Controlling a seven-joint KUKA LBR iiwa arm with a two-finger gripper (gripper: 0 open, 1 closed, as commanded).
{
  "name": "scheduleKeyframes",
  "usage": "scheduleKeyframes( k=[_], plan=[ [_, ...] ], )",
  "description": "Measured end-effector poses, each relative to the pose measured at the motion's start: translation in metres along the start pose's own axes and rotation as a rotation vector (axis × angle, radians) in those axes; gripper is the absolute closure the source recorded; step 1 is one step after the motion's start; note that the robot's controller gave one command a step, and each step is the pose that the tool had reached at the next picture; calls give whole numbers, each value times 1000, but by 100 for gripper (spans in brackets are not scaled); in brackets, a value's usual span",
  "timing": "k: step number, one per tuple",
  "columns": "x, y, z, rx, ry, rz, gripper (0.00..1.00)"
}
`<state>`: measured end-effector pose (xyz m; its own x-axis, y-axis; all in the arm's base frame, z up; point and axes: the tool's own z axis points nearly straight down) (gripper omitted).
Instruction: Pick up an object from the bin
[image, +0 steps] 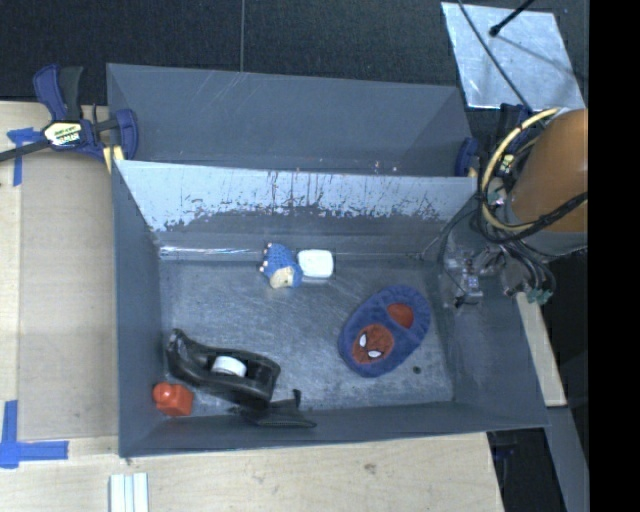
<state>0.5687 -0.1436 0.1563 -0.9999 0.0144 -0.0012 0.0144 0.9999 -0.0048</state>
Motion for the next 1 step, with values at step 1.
scheduleKeyframes(
  k=[1],
  plan=[
    [-2, 6, 0, -4, -1, -8, 0]
  ],
)
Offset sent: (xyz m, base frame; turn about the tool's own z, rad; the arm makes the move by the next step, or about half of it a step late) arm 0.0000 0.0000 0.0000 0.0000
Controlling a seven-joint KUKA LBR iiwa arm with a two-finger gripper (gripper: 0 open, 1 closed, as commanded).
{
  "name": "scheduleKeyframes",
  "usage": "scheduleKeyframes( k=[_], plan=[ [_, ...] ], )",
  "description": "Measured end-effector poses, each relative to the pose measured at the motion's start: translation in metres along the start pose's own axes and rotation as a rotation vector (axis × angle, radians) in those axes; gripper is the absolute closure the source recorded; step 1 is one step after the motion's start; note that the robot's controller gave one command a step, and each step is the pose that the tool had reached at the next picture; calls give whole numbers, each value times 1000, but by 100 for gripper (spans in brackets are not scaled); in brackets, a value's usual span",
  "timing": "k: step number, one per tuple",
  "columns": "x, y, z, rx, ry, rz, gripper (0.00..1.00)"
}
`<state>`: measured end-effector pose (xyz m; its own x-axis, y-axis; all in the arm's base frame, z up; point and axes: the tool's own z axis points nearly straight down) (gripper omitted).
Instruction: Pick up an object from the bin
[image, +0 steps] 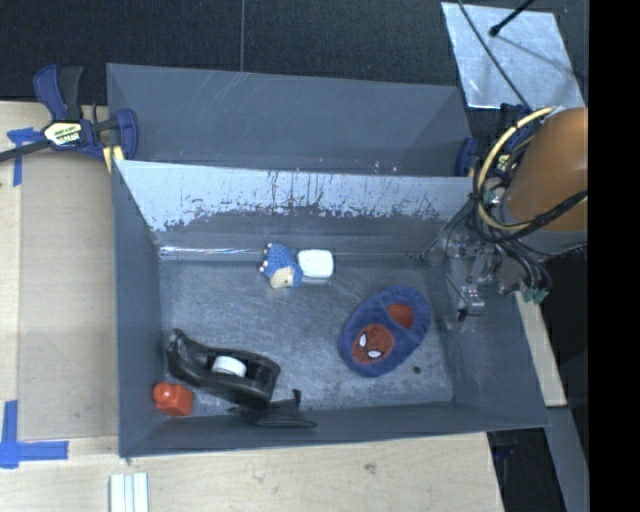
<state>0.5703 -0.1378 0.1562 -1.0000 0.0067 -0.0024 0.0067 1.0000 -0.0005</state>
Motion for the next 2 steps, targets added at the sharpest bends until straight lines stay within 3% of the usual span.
scheduleKeyframes(
  k=[1, 2],
  plan=[
    [-38, 47, 83, -2, 2, -314, 0],
    [-39, 46, 80, 0, -5, -310, 100]
  ],
)
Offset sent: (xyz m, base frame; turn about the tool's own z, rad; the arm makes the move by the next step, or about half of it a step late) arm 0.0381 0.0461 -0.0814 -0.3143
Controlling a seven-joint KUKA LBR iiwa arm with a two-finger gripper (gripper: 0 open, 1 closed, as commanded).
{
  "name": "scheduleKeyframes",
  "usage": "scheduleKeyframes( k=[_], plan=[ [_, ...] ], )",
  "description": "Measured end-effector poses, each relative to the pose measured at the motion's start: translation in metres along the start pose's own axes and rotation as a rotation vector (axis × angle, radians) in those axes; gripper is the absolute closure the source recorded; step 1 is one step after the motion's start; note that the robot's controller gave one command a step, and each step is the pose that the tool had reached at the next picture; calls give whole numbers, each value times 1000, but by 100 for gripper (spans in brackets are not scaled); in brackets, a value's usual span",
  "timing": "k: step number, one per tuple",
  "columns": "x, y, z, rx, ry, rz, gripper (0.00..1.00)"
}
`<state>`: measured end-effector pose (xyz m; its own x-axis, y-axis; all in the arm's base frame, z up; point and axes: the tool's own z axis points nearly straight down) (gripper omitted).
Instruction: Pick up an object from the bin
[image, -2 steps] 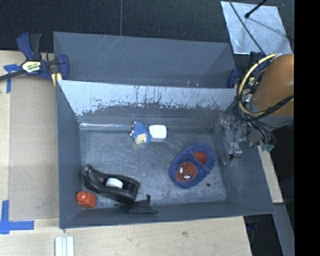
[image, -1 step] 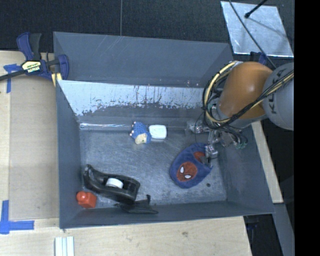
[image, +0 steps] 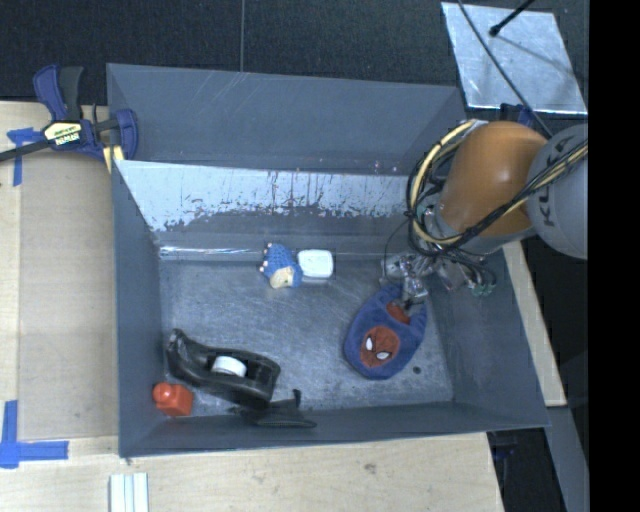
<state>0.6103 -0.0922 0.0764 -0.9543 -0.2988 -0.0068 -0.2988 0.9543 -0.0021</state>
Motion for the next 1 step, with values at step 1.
scheduleKeyframes(
  k=[1],
  plan=[
    [15, -7, -145, 4, -4, 38, 100]
  ],
)
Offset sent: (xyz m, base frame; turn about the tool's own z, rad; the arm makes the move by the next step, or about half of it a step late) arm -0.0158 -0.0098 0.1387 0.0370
